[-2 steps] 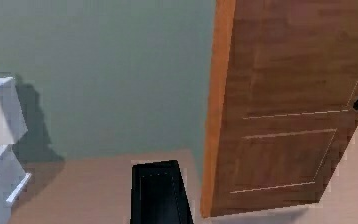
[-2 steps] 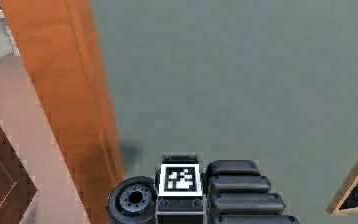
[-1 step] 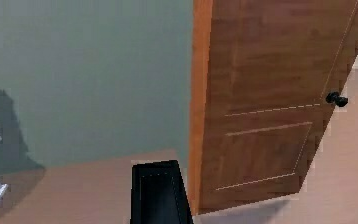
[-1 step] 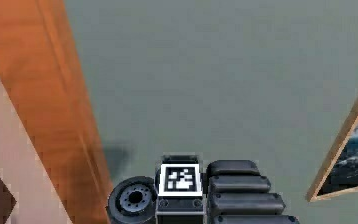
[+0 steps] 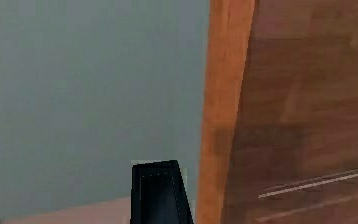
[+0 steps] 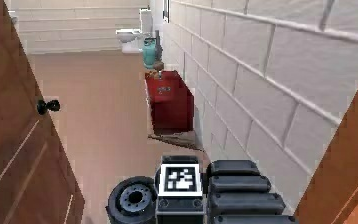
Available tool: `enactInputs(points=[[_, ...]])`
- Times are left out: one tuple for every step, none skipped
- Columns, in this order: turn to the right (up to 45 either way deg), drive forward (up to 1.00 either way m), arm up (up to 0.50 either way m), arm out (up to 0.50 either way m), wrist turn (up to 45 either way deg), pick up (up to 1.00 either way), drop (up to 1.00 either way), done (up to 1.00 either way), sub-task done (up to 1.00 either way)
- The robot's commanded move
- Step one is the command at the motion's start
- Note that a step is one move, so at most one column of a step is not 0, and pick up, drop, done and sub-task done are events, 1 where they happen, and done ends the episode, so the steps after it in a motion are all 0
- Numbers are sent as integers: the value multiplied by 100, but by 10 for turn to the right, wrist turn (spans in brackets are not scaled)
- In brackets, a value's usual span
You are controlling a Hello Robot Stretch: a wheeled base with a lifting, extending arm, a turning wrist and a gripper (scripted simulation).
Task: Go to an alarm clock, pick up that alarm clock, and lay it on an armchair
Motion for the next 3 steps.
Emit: enactInputs(points=[[450, 0, 0, 0, 0, 0, 0, 0, 0], [300, 0, 0, 0, 0, 0, 0, 0, 0], [0, 100, 0, 0, 0, 0, 0, 0, 0]])
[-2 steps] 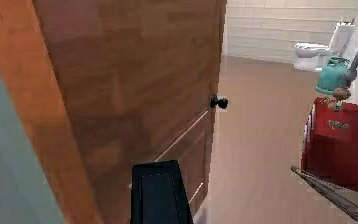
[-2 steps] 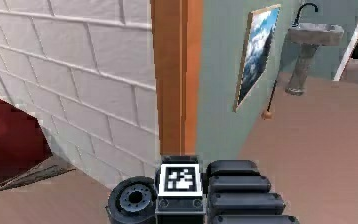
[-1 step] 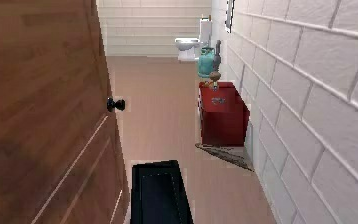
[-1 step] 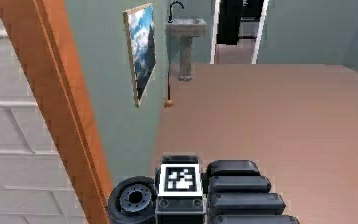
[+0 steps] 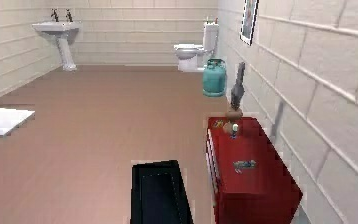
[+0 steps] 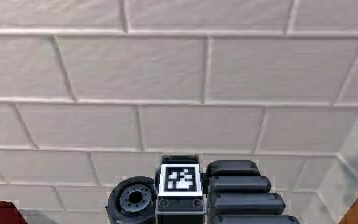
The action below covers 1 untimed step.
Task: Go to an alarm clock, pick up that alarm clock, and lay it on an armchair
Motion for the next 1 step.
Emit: enactInputs(points=[[0, 20, 0, 0, 0, 0, 0, 0, 0]])
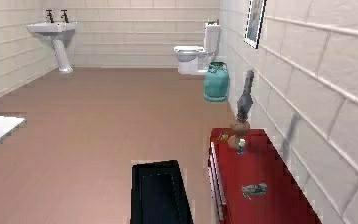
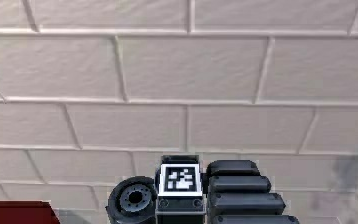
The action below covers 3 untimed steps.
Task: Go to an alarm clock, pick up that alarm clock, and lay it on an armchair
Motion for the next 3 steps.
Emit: enactInputs(points=[[-450, 0, 0, 0, 0, 0, 0, 0, 0], [-240, 0, 0, 0, 0, 0, 0, 0, 0], [0, 100, 0, 0, 0, 0, 0, 0, 0]])
